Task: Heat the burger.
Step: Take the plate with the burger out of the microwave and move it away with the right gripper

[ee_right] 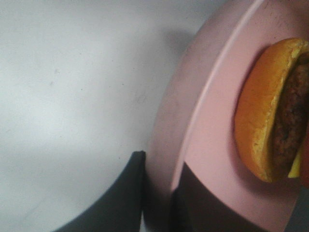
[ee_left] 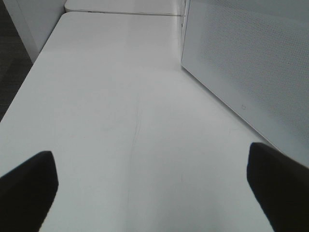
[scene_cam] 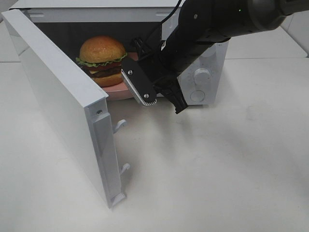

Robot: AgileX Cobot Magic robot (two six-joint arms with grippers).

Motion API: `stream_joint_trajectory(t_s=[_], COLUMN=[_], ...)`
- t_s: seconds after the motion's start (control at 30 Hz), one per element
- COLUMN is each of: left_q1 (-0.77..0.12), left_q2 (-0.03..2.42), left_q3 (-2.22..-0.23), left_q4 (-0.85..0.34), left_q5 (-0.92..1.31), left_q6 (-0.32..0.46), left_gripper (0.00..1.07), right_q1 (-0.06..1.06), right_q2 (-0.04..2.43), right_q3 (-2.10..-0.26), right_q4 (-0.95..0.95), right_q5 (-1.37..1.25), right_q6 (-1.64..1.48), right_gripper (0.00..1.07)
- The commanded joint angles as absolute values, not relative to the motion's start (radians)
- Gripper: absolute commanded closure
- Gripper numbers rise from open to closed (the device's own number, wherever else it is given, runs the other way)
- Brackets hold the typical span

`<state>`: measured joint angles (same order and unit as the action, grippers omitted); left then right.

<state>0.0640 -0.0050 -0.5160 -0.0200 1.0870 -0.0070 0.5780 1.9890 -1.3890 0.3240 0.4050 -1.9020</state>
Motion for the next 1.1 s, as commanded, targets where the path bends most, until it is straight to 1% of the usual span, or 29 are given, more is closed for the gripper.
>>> stream_joint_trajectory(t_s=[0.03,0.7,1.1], left_q1=[0.066,0.066,0.066], left_q2=[-0.010,-0.010,-0.010], left_q3=[-0.516,-0.516,-0.516], left_q4=[-0.021,-0.021,-0.021], left_q5=[1.073,1.073,1.073], left_q6=[-0.007,-0.007,-0.007], left_gripper=[0.07,0.07,0.07], right_q1=[0.570,0.570,0.570], right_q2=[1.924,1.657,1.509], right_q3=[-1.346,-0.995,-0.850], right_q4=[0.341,0.363,0.362], right_q5=[0.337,0.229,0.222], right_q6=[-1.923,-1.882,-1.834], right_gripper=[1.07,1.07,1.07])
